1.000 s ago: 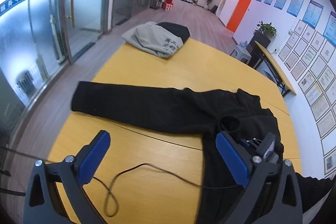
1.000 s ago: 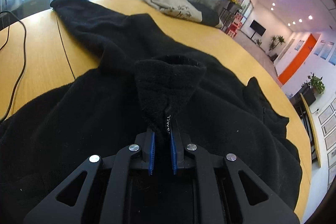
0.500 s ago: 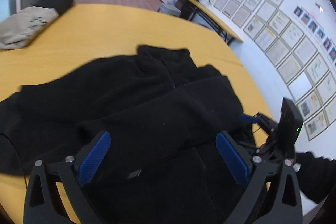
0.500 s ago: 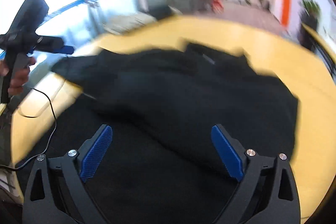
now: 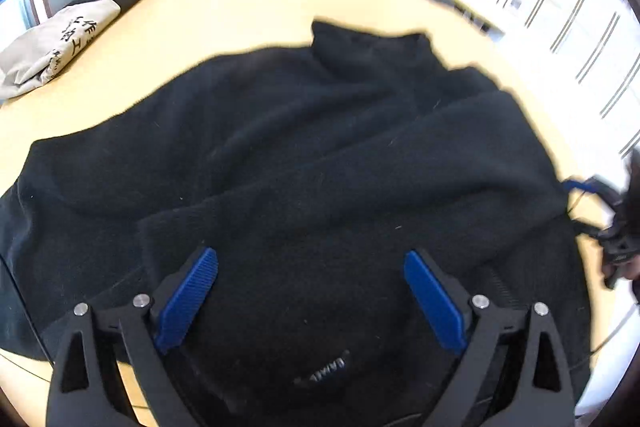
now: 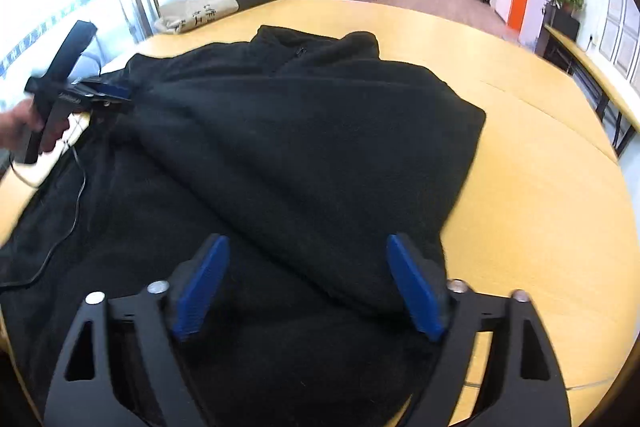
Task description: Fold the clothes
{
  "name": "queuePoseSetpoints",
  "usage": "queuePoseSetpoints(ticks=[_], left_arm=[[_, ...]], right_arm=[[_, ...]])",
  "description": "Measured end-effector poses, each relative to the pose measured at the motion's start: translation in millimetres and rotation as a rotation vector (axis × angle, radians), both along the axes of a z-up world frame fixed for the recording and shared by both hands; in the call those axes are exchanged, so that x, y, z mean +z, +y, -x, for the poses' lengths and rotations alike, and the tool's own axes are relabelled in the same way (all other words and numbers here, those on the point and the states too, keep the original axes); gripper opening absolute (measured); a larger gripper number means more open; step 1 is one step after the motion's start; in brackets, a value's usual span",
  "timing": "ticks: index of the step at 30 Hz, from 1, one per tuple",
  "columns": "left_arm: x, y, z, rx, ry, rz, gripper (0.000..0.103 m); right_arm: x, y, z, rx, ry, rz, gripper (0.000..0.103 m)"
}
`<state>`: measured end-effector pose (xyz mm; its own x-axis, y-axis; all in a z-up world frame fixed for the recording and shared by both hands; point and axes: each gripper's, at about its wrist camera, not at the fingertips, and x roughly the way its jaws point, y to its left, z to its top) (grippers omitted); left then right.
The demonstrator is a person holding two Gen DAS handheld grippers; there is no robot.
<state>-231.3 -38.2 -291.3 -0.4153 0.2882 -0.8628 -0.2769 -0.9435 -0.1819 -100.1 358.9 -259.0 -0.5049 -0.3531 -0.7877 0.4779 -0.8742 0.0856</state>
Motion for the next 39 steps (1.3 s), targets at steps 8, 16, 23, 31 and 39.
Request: queuePoseSetpoints(ticks=[8, 16, 23, 31, 39], left_arm=[[-26, 8, -16, -0.076, 0.049, 0.117, 0.101], [49, -62, -47, 0.07, 0.173, -0.074, 0.1], [135, -187, -114, 0.321, 0.289, -0.134, 0.101], [172, -284, -192, 0.456, 0.333, -0.117, 0.101], [204, -330, -233, 0.499, 0.411, -0.12, 0.101]], right_arm=[[-2, -24, 19, -0.057, -0.082, -0.022, 0.096], [43, -110, 60, 0.027, -0.041, 0.171, 0.1], [-20, -289, 63, 0.339, -0.037, -0.081, 0.077], [9, -334, 58, 0.268, 0.109, 0.046, 0.088], [-36, -377, 23, 0.43, 0.077, -0.244, 0.037]])
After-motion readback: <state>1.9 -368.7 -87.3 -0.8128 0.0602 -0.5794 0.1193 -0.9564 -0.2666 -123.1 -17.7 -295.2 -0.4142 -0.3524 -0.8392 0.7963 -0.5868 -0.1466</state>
